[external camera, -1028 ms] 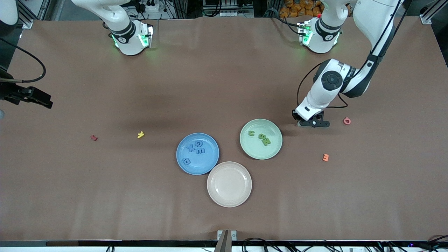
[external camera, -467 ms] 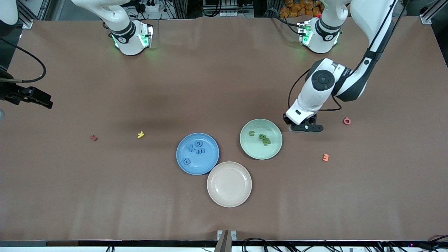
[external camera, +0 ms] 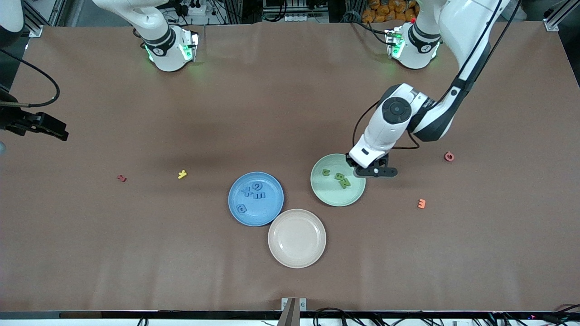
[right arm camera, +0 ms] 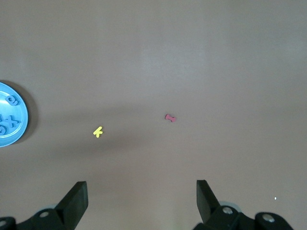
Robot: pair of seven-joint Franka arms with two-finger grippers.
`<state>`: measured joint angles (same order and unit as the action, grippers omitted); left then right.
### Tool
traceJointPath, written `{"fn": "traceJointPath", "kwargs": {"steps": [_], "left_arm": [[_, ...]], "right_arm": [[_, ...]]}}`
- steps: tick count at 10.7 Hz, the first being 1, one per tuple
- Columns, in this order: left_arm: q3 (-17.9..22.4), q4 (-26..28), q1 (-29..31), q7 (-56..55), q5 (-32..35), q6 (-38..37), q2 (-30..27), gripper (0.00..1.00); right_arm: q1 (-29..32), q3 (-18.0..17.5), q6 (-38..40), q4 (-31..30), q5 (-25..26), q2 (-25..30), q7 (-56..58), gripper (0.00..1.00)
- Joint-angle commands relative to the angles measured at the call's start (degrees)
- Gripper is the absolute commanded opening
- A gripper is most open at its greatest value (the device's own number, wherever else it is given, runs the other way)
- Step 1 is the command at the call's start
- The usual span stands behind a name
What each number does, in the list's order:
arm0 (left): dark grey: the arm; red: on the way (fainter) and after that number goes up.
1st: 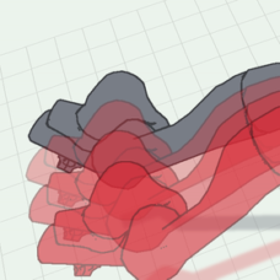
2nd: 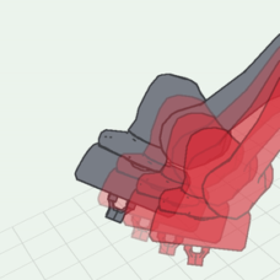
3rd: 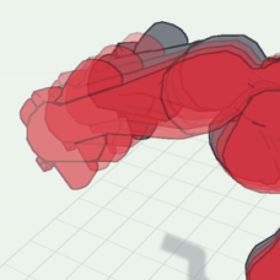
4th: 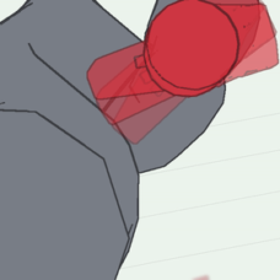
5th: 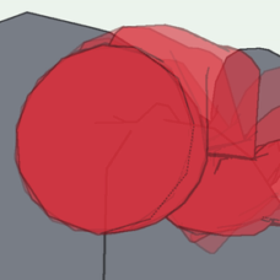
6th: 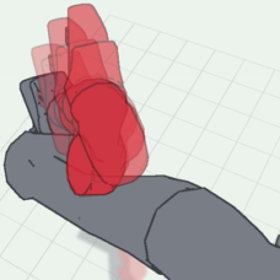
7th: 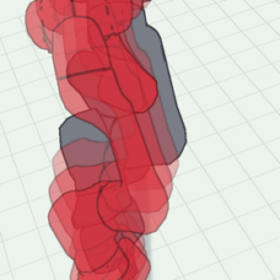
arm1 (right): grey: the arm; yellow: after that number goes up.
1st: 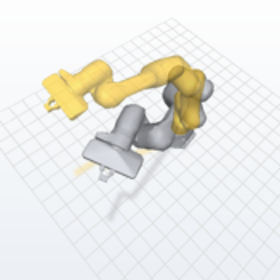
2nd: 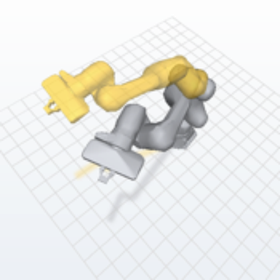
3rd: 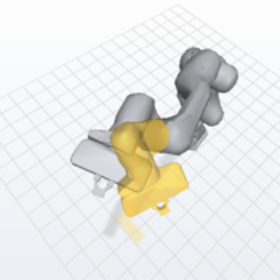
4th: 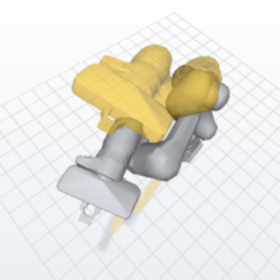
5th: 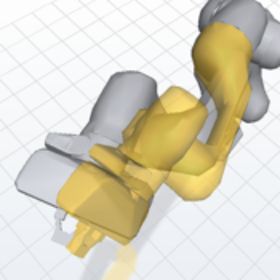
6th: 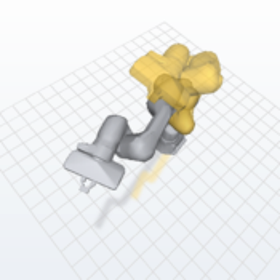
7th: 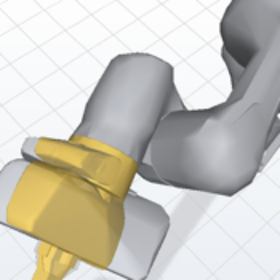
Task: Sort letters by color into matching plates
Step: 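Carry the green d to the green plate and open the left gripper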
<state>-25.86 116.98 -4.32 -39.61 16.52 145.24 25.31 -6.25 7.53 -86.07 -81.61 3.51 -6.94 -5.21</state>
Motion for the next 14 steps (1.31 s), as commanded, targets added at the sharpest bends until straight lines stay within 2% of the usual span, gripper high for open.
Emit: {"fn": "traceJointPath", "kwargs": {"steps": [1, 4, 5, 6, 10, 11, 14], "left_arm": [[0.1, -6.9, -1.5, -2.8, 0.9, -1.2, 5.4, 0.00], [0.1, -10.4, -2.8, -2.9, 1.0, -1.1, 9.0, 0.00], [0.1, -11.1, -3.3, -3.7, 1.0, -1.1, 9.8, 0.00], [0.1, -12.0, -3.9, -5.2, 1.0, -1.1, 10.4, 0.00], [0.2, -14.1, -5.4, -6.8, 1.2, -1.1, 12.9, 0.00], [0.2, -14.6, -5.6, -6.7, 1.4, -1.1, 12.9, 0.17], [0.5, -15.6, -5.2, -6.0, 1.8, -1.1, 12.0, 1.00]], "right_arm": [[0.4, -0.4, -0.4, -0.1, -0.1, 0.2, 0.4, 1.00], [0.1, -0.6, -0.6, -0.1, -1.4, 0.1, 0.6, 1.00], [0.6, -0.5, -0.6, -0.2, -5.5, 0.1, 0.8, 1.00], [0.7, -0.3, -1.0, -0.2, -7.1, 0.0, 1.2, 1.00], [0.6, -0.3, -1.6, -0.3, -7.6, -0.4, 8.3, 1.00], [0.4, -0.4, -1.3, -0.3, -7.6, -0.4, 8.3, 1.00], [0.2, -0.4, -1.2, -0.3, -7.6, -0.4, 8.1, 1.00]]}}
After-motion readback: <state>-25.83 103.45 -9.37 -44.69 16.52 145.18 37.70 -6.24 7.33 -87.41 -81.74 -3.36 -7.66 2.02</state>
